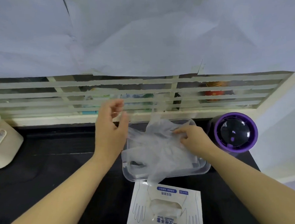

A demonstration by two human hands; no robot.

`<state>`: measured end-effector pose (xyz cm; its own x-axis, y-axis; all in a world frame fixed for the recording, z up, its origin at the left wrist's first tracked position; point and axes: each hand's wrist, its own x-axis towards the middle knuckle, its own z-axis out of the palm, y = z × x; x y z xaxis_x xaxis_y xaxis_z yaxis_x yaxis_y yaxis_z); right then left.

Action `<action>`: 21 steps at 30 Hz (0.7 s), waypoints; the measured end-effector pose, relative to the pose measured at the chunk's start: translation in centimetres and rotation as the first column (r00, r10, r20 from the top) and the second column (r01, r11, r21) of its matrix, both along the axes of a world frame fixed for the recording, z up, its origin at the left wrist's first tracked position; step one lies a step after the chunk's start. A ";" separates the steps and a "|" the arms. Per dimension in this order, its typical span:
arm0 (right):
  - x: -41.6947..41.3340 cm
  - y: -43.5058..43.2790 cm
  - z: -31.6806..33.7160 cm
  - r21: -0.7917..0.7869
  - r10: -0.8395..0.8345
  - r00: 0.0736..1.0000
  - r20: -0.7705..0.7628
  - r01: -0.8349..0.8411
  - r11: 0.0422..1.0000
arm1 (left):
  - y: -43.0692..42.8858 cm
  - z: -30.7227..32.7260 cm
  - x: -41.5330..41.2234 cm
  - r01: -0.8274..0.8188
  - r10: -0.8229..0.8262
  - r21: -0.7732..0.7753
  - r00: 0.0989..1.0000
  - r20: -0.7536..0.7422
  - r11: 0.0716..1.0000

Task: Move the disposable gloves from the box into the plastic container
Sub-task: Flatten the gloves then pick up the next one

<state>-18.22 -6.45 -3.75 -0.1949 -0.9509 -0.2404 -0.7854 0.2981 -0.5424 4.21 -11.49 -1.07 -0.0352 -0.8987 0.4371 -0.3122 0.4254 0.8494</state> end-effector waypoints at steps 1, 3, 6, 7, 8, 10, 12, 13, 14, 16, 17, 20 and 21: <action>0.1 -0.2 -0.3 0.014 0.039 0.998 -0.043 -0.039 0.999 | -0.2 0.0 -0.4 0.177 -0.147 -0.138 0.968 0.204 0.974; 0.1 -1.3 -1.1 0.116 0.121 0.983 -0.140 -0.105 0.988 | -0.8 -0.5 -1.9 0.550 -0.397 -0.081 0.689 0.606 0.831; 0.7 -3.2 -1.5 0.466 0.278 0.915 -0.291 -0.118 0.877 | -1.5 -2.4 -4.6 0.555 -0.516 0.343 0.188 0.836 0.758; 1.0 -3.4 -1.6 0.530 0.312 0.901 -0.303 -0.113 0.841 | -1.6 -3.2 -5.3 0.507 -0.523 0.417 0.080 0.848 0.754; 1.3 -3.4 -1.7 0.560 0.333 0.893 -0.303 -0.115 0.820 | -1.6 -4.1 -5.8 0.466 -0.517 0.462 -0.010 0.856 0.755; 1.4 -3.2 -2.6 0.529 0.310 0.898 -0.311 -0.107 0.842 | -1.8 -5.5 -6.3 0.378 -0.494 0.511 -0.148 0.857 0.772; 1.5 -2.8 -3.8 0.466 0.269 0.901 -0.341 -0.087 0.881 | -1.7 -6.4 -6.4 0.298 -0.480 0.531 -0.232 0.846 0.793; 1.4 -2.6 -4.3 0.449 0.268 0.897 -0.352 -0.090 0.889 | -1.7 -6.8 -6.5 0.274 -0.478 0.536 -0.254 0.841 0.798; 1.3 -2.5 -4.6 0.438 0.272 0.895 -0.354 -0.098 0.894 | -1.6 -7.2 -6.5 0.254 -0.484 0.545 -0.265 0.834 0.799; 1.3 -2.2 -4.6 0.389 0.272 0.891 -0.364 -0.120 0.913 | -1.5 -7.7 -6.4 0.213 -0.514 0.575 -0.280 0.811 0.790; 1.4 -2.1 -4.5 0.378 0.283 0.881 -0.379 -0.132 0.916 | -1.4 -7.8 -6.3 0.192 -0.530 0.594 -0.298 0.794 0.781; 1.9 -1.6 -3.9 0.393 0.334 0.835 -0.438 -0.156 0.906 | -1.1 -7.8 -6.0 0.123 -0.561 0.646 -0.392 0.729 0.753; 2.0 -1.5 -3.5 0.381 0.345 0.812 -0.472 -0.165 0.910 | -1.0 -7.6 -6.0 0.100 -0.562 0.652 -0.421 0.712 0.752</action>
